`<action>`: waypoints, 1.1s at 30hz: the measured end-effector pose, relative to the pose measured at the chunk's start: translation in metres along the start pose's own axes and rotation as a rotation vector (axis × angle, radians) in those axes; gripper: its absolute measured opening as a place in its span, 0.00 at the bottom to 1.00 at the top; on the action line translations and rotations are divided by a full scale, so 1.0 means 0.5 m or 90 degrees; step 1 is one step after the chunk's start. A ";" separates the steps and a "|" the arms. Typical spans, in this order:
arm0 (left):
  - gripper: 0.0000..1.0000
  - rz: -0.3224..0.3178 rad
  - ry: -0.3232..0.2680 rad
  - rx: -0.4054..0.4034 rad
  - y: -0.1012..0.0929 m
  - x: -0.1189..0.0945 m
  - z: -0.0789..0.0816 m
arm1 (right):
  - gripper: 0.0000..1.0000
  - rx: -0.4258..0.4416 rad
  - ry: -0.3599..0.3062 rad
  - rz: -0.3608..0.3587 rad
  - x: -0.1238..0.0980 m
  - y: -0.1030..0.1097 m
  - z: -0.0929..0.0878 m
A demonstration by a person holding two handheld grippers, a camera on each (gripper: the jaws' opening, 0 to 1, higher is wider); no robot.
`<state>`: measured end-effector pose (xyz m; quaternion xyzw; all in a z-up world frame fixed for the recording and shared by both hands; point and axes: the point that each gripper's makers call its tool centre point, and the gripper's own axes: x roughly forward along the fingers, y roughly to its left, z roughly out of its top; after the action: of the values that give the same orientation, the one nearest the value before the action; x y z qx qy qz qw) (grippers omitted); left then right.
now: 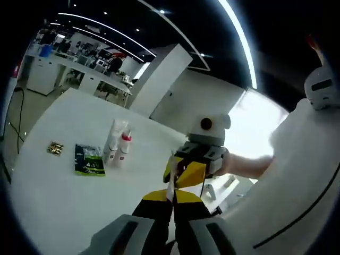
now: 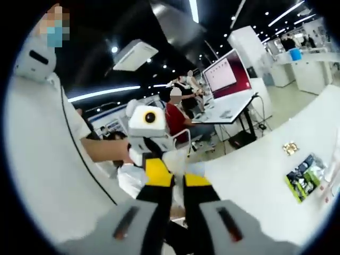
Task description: Arrange the skincare products in the storage area until every visible bottle or jar stands upright without overlapping.
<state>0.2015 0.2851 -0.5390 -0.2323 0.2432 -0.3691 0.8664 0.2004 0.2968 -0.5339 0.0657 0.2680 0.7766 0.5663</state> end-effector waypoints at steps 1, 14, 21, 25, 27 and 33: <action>0.01 -0.003 0.006 0.005 -0.001 0.001 -0.001 | 0.15 0.000 -0.001 0.000 0.000 0.000 0.001; 0.07 -0.042 0.033 0.009 0.041 -0.024 -0.006 | 0.02 0.042 -0.023 -0.015 0.037 -0.007 0.020; 0.14 -0.083 0.001 -0.036 0.080 -0.057 0.014 | 0.02 0.098 -0.131 -0.055 0.053 -0.039 0.085; 0.12 -0.107 -0.024 -0.061 0.101 -0.065 0.041 | 0.02 0.118 -0.175 -0.076 0.056 -0.053 0.110; 0.08 -0.121 -0.023 -0.061 0.105 -0.064 0.049 | 0.02 0.129 -0.196 -0.089 0.056 -0.063 0.118; 0.02 -0.159 -0.027 -0.072 0.128 -0.050 0.074 | 0.02 0.140 -0.232 -0.152 0.047 -0.104 0.124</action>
<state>0.2419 0.3517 -0.5413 -0.3170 0.2147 -0.4549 0.8041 0.2612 0.3507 -0.5118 0.2344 0.2502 0.6456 0.6824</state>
